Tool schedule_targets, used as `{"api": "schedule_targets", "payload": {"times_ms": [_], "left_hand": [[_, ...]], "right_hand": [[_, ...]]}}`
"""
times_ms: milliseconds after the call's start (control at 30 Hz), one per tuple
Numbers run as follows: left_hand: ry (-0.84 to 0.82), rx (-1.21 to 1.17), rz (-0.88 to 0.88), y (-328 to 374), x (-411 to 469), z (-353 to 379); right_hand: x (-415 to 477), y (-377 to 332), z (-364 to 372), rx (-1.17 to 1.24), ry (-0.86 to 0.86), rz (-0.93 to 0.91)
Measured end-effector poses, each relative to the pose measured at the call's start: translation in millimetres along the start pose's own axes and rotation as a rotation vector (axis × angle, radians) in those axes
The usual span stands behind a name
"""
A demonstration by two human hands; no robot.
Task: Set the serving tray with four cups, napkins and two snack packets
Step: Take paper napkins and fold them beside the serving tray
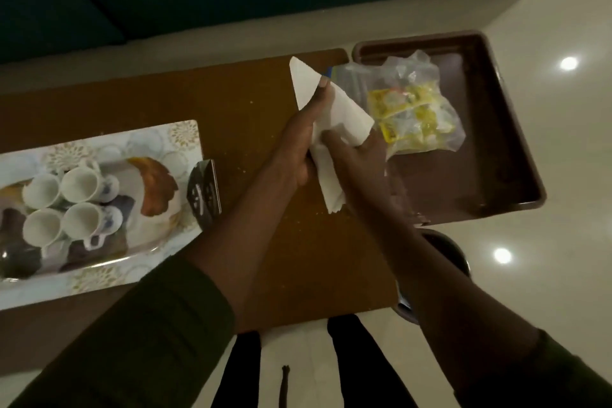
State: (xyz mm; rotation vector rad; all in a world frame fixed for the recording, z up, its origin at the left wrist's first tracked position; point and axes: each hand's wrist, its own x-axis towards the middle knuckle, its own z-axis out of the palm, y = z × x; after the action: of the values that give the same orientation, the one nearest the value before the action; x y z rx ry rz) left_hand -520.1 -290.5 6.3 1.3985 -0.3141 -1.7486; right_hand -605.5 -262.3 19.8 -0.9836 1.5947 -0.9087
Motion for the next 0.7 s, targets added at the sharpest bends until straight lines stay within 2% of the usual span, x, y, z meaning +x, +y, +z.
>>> {"api": "schedule_targets", "payload": {"times_ms": [200,500,600,667,700], "left_hand": [[0.039,-0.192,-0.017,0.6,-13.6,-70.2],[0.160,-0.241,0.044,30.8,-21.5,-147.7],[0.147,-0.345,0.037,45.7,-21.9,-178.7],[0.103,-0.293,0.024,50.6,-23.6,-192.8],[0.082,-0.195,0.023,52.2,-22.8,-199.0]], "right_hand": [[-34.2,11.3,51.9,0.008,-0.012,0.036],[-67.3,8.8,120.0,-0.230,-0.063,-0.012],[-86.8,14.1,141.9,-0.183,-0.122,0.078],[-98.5,22.2,153.2,-0.174,-0.099,0.081],[-103.3,25.6,157.7,-0.196,-0.062,0.054]]}}
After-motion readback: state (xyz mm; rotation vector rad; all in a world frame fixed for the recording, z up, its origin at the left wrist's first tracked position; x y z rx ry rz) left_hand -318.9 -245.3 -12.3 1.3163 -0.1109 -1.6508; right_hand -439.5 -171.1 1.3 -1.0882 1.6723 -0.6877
